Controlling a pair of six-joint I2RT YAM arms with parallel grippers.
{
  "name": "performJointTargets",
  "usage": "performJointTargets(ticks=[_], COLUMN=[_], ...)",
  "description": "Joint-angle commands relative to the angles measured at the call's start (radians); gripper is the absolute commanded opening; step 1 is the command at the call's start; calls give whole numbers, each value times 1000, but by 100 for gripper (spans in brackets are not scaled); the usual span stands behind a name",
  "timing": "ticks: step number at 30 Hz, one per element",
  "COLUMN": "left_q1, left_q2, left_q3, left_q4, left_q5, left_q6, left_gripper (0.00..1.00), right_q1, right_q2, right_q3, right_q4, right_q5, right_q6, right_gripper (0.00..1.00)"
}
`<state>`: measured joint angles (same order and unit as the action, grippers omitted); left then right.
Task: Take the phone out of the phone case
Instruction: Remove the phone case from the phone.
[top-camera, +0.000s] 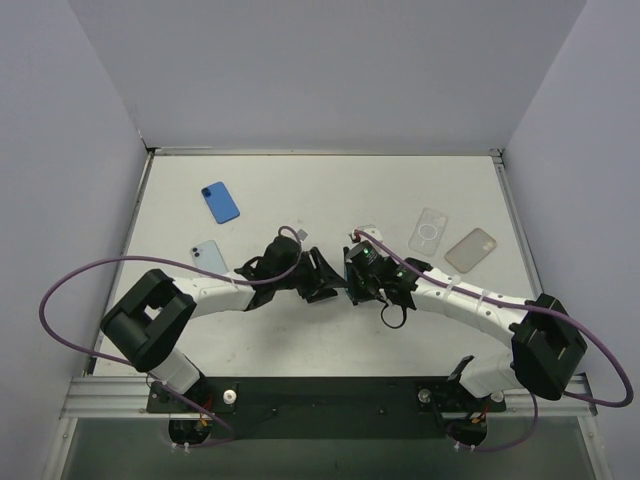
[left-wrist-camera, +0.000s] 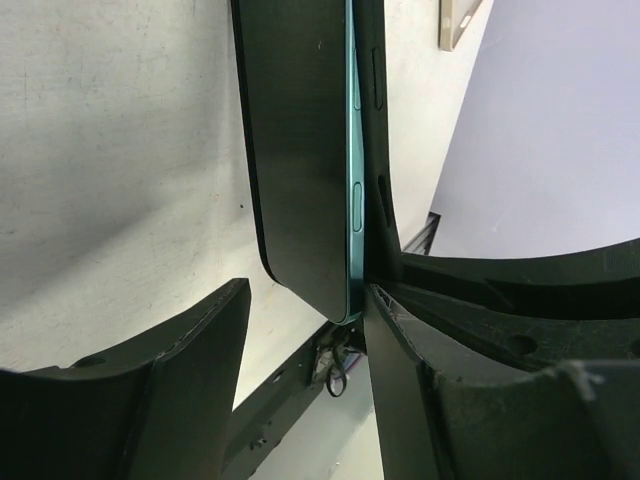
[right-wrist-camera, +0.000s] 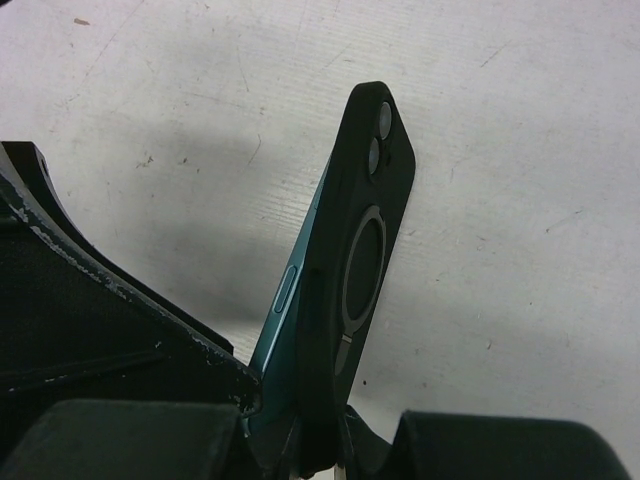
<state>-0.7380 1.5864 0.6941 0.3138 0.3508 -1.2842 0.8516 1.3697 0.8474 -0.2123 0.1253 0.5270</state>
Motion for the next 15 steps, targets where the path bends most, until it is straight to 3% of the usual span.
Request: performJointTargets(ticks=[1, 8, 15], left_q1=[-21, -32, -66], left_q2=[-2, -14, 9], left_q3=[68, 79, 163], left_q4=[-111, -125, -270], left_q5=[-78, -96, -153], left_q6=[89, 106, 161], left_gripper=[59, 59, 55], right_q1=[0, 1, 1], right_q2=[0, 3, -3], right_q3=[-5, -1, -1], right_q4=[19, 22, 24], right_q5=[-44, -49, -58], right_q6=[18, 16, 19], right_gripper=[0, 0, 0])
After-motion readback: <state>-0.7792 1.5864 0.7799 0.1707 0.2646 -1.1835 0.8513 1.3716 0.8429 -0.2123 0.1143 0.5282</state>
